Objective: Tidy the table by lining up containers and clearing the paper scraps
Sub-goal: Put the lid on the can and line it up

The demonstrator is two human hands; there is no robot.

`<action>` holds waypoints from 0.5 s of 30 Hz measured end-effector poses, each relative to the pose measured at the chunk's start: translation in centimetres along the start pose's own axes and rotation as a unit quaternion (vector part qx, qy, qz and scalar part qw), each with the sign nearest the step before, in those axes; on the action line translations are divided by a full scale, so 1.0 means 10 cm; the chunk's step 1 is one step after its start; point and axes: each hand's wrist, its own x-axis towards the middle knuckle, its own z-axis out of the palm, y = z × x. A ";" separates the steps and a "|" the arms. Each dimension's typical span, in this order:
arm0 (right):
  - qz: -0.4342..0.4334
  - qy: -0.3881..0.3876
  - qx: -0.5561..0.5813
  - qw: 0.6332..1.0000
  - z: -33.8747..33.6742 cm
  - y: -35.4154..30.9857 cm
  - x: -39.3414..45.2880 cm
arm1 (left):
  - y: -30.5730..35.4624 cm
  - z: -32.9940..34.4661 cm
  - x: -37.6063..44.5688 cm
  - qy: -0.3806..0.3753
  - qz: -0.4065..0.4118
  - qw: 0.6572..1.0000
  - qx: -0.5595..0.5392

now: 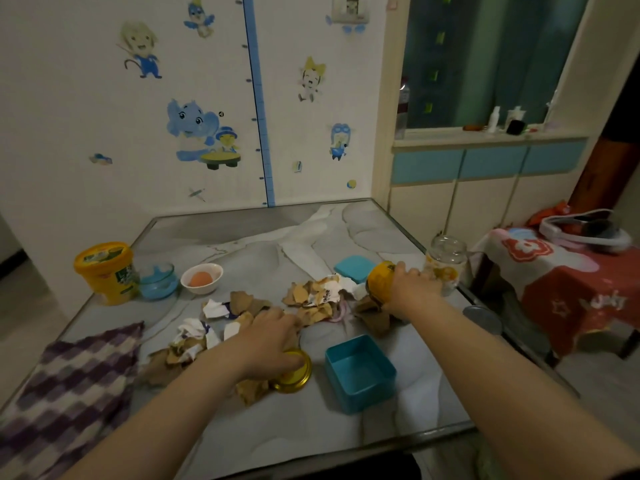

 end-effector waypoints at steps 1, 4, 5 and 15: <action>-0.002 -0.002 0.004 1.000 0.02 0.00 0.01 | 0.00 0.00 -0.01 0.002 0.001 1.000 -0.003; -0.003 0.003 0.010 1.000 0.07 0.01 0.04 | -0.02 0.01 -0.04 0.015 0.001 1.000 -0.013; -0.002 0.005 0.012 1.000 0.09 0.01 0.05 | -0.03 0.02 -0.06 0.016 0.001 1.000 -0.013; -0.059 0.101 0.022 0.993 -0.05 -0.04 -0.05 | -0.22 -0.03 -0.19 0.022 -0.022 0.999 -0.019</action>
